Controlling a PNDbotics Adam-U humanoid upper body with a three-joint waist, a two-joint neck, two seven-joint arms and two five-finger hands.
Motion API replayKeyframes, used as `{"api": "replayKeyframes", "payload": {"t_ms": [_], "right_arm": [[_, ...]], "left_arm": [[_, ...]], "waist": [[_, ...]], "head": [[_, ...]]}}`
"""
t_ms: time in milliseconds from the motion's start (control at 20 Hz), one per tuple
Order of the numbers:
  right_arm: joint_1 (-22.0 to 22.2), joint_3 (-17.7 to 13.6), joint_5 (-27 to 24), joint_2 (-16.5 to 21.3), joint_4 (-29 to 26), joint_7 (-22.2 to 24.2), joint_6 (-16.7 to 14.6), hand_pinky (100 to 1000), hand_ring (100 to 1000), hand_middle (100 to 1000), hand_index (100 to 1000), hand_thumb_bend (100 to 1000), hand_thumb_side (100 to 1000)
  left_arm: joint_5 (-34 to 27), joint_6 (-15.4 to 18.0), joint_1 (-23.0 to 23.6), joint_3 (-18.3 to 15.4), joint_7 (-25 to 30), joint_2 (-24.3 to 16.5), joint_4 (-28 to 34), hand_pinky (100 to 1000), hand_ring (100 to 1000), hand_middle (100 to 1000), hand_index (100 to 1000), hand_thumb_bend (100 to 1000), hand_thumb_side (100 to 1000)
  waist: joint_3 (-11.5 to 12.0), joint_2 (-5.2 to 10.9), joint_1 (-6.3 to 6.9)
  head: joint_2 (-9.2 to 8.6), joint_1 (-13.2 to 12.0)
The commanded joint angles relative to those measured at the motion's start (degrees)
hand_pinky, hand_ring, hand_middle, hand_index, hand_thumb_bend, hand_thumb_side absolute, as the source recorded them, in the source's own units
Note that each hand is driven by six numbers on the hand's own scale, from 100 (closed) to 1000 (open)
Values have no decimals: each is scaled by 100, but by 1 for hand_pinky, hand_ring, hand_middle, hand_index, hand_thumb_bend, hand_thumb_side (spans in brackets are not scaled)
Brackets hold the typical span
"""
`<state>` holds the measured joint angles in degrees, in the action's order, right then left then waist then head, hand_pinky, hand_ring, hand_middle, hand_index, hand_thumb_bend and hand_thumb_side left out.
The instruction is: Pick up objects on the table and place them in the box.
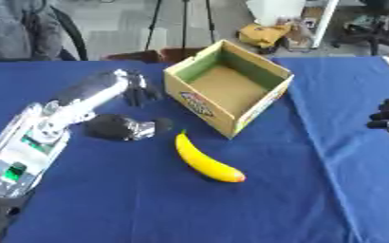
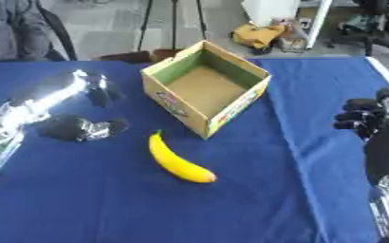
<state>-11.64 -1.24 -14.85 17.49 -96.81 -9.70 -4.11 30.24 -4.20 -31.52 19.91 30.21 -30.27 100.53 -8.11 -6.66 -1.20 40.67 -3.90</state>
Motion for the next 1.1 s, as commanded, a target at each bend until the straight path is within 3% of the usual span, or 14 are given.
{"api": "replayKeyframes", "payload": {"t_ms": [50, 300, 450, 1100], "right_arm": [[-90, 16, -63, 109, -87, 39, -3, 526, 535, 530, 592, 100, 916], [-107, 41, -71, 111, -81, 67, 3, 526, 536, 530, 593, 100, 917], [-120, 54, -70, 104, -82, 83, 5, 526, 536, 530, 593, 100, 916], [-131, 70, -78, 95, -72, 103, 11, 527, 536, 530, 593, 100, 916]], "left_arm": [[277, 206, -321, 301, 299, -55, -273, 637, 610, 632, 736, 454, 653], [690, 725, -720, 749, 640, 87, -859, 644, 597, 600, 729, 440, 592], [861, 1067, -829, 921, 806, 171, -1197, 657, 606, 608, 736, 373, 578], [1467, 1698, -985, 914, 471, 558, -1877, 668, 614, 612, 737, 359, 546]], "waist": [[-36, 85, -1], [-94, 96, 9], [-128, 95, 11], [-165, 91, -28]], "head": [[-83, -22], [-102, -49], [-134, -51], [-164, -39]]}}
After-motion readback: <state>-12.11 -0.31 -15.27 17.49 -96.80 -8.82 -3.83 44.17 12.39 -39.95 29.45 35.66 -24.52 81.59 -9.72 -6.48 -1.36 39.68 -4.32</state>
